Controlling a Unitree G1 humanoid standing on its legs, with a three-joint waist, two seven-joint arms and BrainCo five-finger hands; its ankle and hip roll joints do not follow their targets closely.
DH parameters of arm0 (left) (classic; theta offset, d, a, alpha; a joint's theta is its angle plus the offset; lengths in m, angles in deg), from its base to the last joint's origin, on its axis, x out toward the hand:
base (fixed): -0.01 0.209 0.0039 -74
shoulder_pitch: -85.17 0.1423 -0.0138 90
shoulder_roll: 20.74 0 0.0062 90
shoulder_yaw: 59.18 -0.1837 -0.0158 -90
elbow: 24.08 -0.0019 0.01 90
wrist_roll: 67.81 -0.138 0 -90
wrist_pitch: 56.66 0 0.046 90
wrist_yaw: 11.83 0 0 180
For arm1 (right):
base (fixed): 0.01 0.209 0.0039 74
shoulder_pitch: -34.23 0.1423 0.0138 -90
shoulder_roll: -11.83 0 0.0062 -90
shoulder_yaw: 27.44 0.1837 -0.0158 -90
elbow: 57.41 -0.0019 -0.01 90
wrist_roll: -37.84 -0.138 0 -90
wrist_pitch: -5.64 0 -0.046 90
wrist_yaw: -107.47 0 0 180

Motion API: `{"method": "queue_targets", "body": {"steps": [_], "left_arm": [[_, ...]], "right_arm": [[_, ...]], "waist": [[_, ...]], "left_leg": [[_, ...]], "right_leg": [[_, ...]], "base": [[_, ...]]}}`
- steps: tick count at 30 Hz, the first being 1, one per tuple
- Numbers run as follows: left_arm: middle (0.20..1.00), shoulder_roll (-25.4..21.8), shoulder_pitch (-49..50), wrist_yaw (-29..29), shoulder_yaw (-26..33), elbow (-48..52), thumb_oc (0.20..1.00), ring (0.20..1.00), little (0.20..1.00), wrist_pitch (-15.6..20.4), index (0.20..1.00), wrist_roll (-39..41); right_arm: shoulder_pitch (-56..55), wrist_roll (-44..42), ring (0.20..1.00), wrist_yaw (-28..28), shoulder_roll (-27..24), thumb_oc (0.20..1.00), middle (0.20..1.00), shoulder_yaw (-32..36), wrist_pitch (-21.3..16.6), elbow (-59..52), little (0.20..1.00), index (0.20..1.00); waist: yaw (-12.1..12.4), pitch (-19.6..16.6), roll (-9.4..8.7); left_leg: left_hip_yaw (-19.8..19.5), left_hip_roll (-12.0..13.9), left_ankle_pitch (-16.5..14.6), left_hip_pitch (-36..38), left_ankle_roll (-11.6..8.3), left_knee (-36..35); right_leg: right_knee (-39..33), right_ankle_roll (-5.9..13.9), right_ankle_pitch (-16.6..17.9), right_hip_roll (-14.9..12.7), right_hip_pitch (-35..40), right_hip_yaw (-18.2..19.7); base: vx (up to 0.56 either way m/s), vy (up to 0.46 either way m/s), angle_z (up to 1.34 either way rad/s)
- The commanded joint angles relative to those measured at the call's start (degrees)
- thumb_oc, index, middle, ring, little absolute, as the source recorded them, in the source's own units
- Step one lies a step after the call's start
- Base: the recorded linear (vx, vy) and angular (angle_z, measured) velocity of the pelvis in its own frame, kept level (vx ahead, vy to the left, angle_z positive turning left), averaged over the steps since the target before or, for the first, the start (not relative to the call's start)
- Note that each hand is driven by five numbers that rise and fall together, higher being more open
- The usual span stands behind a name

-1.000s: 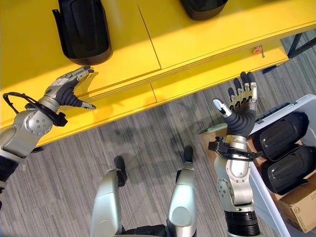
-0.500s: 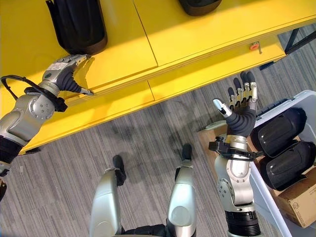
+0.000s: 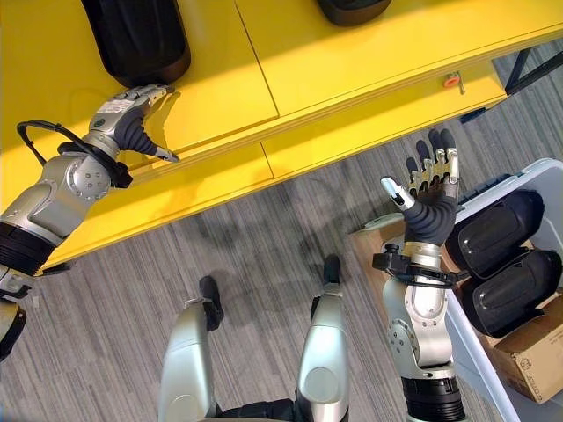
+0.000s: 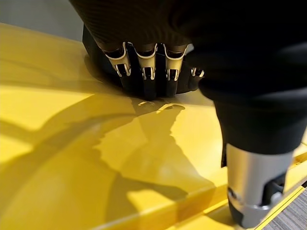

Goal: Move parts from the plastic box to the shelf.

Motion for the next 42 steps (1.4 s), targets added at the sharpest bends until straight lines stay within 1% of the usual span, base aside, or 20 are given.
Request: {"method": "queue_targets", "body": {"steps": [1, 2, 3, 4, 10, 13, 15, 17, 18, 21, 24, 26, 28, 30, 32, 35, 39, 40, 41, 42], "left_arm": [[1.000, -1.8, -4.0, -2.8, 2.0, 1.0, 1.000, 1.000, 1.000, 0.6, 1.000, -0.4], [1.000, -1.5, -4.2, -2.9, 2.0, 0.9, 1.000, 1.000, 1.000, 0.7, 1.000, -0.2], [1.000, -1.1, -4.6, -3.1, 1.9, 0.9, 1.000, 1.000, 1.000, 0.9, 1.000, 0.2], [1.000, -1.1, -4.7, -3.1, 1.9, 0.9, 1.000, 1.000, 1.000, 0.9, 1.000, 0.2], [1.000, -1.3, -3.7, -2.5, 1.9, 4.9, 1.000, 1.000, 1.000, 2.0, 1.000, 1.5], [1.000, -1.9, 3.3, -1.0, 6.0, 12.9, 1.000, 1.000, 1.000, 3.6, 1.000, 4.0], [1.000, -1.2, 9.5, -0.2, 9.8, 17.6, 1.000, 1.000, 1.000, 4.6, 1.000, 6.4], [1.000, 1.6, 18.9, 0.7, 15.4, 23.3, 1.000, 1.000, 1.000, 6.1, 1.000, 10.4], [1.000, 1.6, 19.6, 0.9, 16.0, 23.7, 1.000, 1.000, 1.000, 6.1, 1.000, 10.4], [1.000, 4.6, 27.1, 1.6, 19.4, 28.6, 1.000, 1.000, 1.000, 7.1, 1.000, 14.3], [1.000, 6.9, 33.8, 2.5, 22.0, 33.3, 1.000, 1.000, 1.000, 8.0, 1.000, 19.9], [1.000, 8.8, 39.3, 3.2, 23.8, 36.2, 1.000, 1.000, 1.000, 8.8, 1.000, 26.0], [1.000, 9.4, 40.8, 3.1, 24.5, 37.2, 1.000, 1.000, 1.000, 9.0, 1.000, 27.9], [1.000, 12.9, 45.1, 2.8, 25.9, 37.8, 1.000, 1.000, 1.000, 9.6, 1.000, 33.4], [1.000, 13.6, 46.7, 2.8, 26.5, 38.2, 1.000, 1.000, 1.000, 9.9, 1.000, 34.8], [1.000, 16.8, 51.5, 3.0, 28.4, 38.0, 1.000, 1.000, 1.000, 10.2, 1.000, 40.2], [1.000, 20.8, 56.9, 5.4, 30.1, 35.8, 1.000, 1.000, 1.000, 9.8, 1.000, 48.8], [1.000, 22.0, 58.1, 5.7, 30.3, 34.6, 1.000, 1.000, 1.000, 9.6, 1.000, 50.8], [1.000, 23.5, 59.5, 5.7, 31.5, 34.1, 1.000, 1.000, 1.000, 9.4, 1.000, 52.1], [1.000, 24.5, 61.4, 6.8, 32.3, 33.9, 1.000, 1.000, 1.000, 9.3, 1.000, 54.1]], "right_arm": [[0.7, -0.8, 1.000, -0.4, -1.6, 1.000, 1.000, 3.2, -3.8, -5.3, 1.000, 1.000], [0.7, -0.8, 1.000, -0.4, -1.6, 1.000, 1.000, 3.1, -3.8, -5.2, 1.000, 1.000], [0.7, -0.8, 1.000, -0.4, -1.7, 1.000, 1.000, 3.0, -3.8, -5.2, 1.000, 1.000], [0.7, -0.8, 1.000, -0.4, -1.7, 1.000, 1.000, 3.1, -3.9, -5.2, 1.000, 1.000], [0.8, -1.0, 1.000, -0.4, -1.7, 1.000, 1.000, 3.0, -3.8, -5.3, 1.000, 1.000], [0.8, -0.8, 1.000, -0.5, -1.1, 1.000, 1.000, 3.4, -3.5, -5.8, 1.000, 1.000], [0.7, -0.6, 1.000, -0.5, -0.6, 1.000, 1.000, 3.7, -3.3, -6.0, 1.000, 1.000], [0.6, -0.4, 1.000, -0.5, 0.4, 1.000, 1.000, 4.1, -2.8, -6.0, 1.000, 1.000], [0.5, -0.4, 1.000, -0.5, 0.3, 1.000, 1.000, 3.9, -2.8, -6.0, 1.000, 1.000], [0.3, 0.1, 1.000, -0.6, 0.7, 1.000, 1.000, 4.0, -2.3, -6.3, 1.000, 1.000], [0.0, 0.3, 1.000, -0.7, 0.9, 1.000, 1.000, 4.0, -1.9, -6.3, 1.000, 1.000], [-0.3, 0.3, 1.000, -0.9, 1.0, 1.000, 1.000, 3.7, -1.7, -6.2, 1.000, 1.000], [-0.5, 0.3, 1.000, -1.0, 1.1, 1.000, 1.000, 3.5, -1.5, -6.1, 1.000, 1.000], [-1.0, 0.2, 1.000, -1.4, 1.2, 1.000, 1.000, 3.0, -1.6, -6.0, 1.000, 1.000], [-1.1, 0.1, 1.000, -1.4, 1.2, 1.000, 1.000, 2.9, -1.7, -5.7, 1.000, 1.000], [-1.6, 0.0, 1.000, -1.8, 1.1, 1.000, 1.000, 2.8, -1.5, -4.8, 1.000, 1.000], [-2.2, -2.3, 1.000, -3.0, 0.7, 1.000, 1.000, 2.3, -0.7, -2.5, 1.000, 1.000], [-2.3, -2.8, 1.000, -3.3, 0.4, 1.000, 1.000, 1.9, -0.5, -1.9, 1.000, 1.000], [-2.7, -2.9, 1.000, -3.7, 0.1, 1.000, 1.000, 2.4, -0.3, -1.3, 1.000, 1.000], [-3.3, -2.4, 1.000, -4.1, 0.0, 1.000, 1.000, 3.7, -0.1, -1.5, 1.000, 1.000]], "waist": [[-1.0, -1.6, -0.42], [-1.0, -1.9, -0.40], [-1.1, -1.9, -0.38], [-1.1, -1.6, -0.44], [-0.9, -1.6, -0.40], [-0.2, -1.8, -0.31], [0.1, -2.0, -0.25], [1.0, -2.4, -0.29], [0.8, -2.5, -0.24], [1.3, -3.0, -0.27], [1.8, -3.7, -0.29], [2.2, -4.5, -0.40], [2.3, -4.8, -0.48], [2.7, -5.8, -0.71], [2.7, -6.1, -0.74], [2.9, -7.6, -0.58], [3.3, -10.7, 0.13], [3.3, -11.2, 0.37], [3.5, -11.9, 0.61], [3.4, -12.5, 0.84]], "left_leg": [[1.6, 1.0, 5.2, 3.7, -1.24, -6.4], [1.4, 1.1, 3.8, 4.2, -1.70, -6.1], [1.3, 1.0, 3.7, 4.2, -1.70, -6.0], [1.6, 1.0, 5.0, 3.6, -1.26, -6.1], [1.4, 0.9, 5.1, 3.6, -1.21, -6.2], [1.3, 0.7, 5.1, 3.8, -1.27, -6.4], [1.2, 0.7, 5.0, 4.0, -1.27, -6.5], [1.2, 0.7, 5.0, 4.4, -1.26, -6.7], [1.2, 0.7, 5.0, 4.4, -1.27, -6.7], [1.0, 0.8, 5.1, 4.9, -1.24, -7.0], [0.8, 1.0, 5.3, 5.8, -1.33, -7.7], [0.5, 1.5, 5.6, 7.3, -1.47, -8.8], [0.5, 1.6, 5.8, 7.9, -1.57, -9.3], [0.4, 2.4, 6.5, 10.2, -1.88, -11.2], [0.4, 2.7, 6.8, 11.1, -2.00, -12.0], [0.4, 3.8, 8.2, 14.1, -2.26, -15.1], [1.5, 6.1, 11.3, 19.1, -2.39, -21.6], [1.9, 6.6, 11.7, 20.6, -2.39, -23.0], [2.4, 7.2, 13.1, 22.0, -2.58, -25.2], [2.7, 7.5, 13.5, 23.0, -2.75, -26.0]], "right_leg": [[10.5, -0.79, -7.9, -2.7, -0.1, 1.0], [10.9, -0.45, -9.2, -2.6, 0.4, 1.2], [11.0, -0.46, -9.3, -2.6, 0.3, 1.3], [10.8, -0.81, -8.0, -2.7, -0.2, 1.1], [10.7, -0.86, -7.9, -2.7, -0.3, 1.1], [10.4, -0.98, -7.9, -2.7, 0.2, 0.9], [10.4, -1.07, -7.9, -2.7, 0.5, 0.9], [10.4, -1.21, -8.0, -2.7, 0.7, 0.7], [10.3, -1.21, -8.0, -2.7, 0.7, 0.8], [10.0, -1.27, -8.0, -2.6, 1.3, 0.6], [9.5, -1.36, -8.0, -2.5, 2.3, 0.1], [8.6, -1.33, -7.8, -2.1, 3.5, -0.1], [8.4, -1.33, -7.8, -2.0, 4.1, -0.4], [7.2, -1.25, -7.8, -1.3, 6.1, -0.9], [6.6, -1.25, -7.8, -1.2, 6.9, -1.1], [4.8, -1.13, -7.7, -0.2, 8.9, -1.4], [1.6, -1.15, -7.2, 2.1, 11.1, -1.3], [1.7, -1.11, -7.6, 2.6, 11.5, -1.1], [1.1, -1.32, -7.6, 3.4, 12.0, -1.1], [1.2, -1.41, -8.3, 3.8, 12.5, -1.0]], "base": [[0.09, -0.013, -0.03], [0.09, -0.010, -0.02], [0.00, 0.000, 0.00], [-0.08, 0.014, -0.02], [-0.01, 0.002, 0.00], [0.00, 0.000, 0.00], [0.00, 0.000, 0.00], [0.00, 0.000, 0.00], [0.00, 0.000, 0.00], [0.00, 0.000, 0.00], [0.00, 0.000, 0.00], [0.04, -0.020, 0.03], [0.00, 0.000, 0.00], [0.07, -0.051, -0.02], [0.05, -0.038, 0.01], [0.07, -0.047, -0.03], [0.08, -0.045, -0.08], [0.06, -0.055, -0.18], [0.07, -0.059, -0.22], [0.05, -0.075, -0.27]]}}
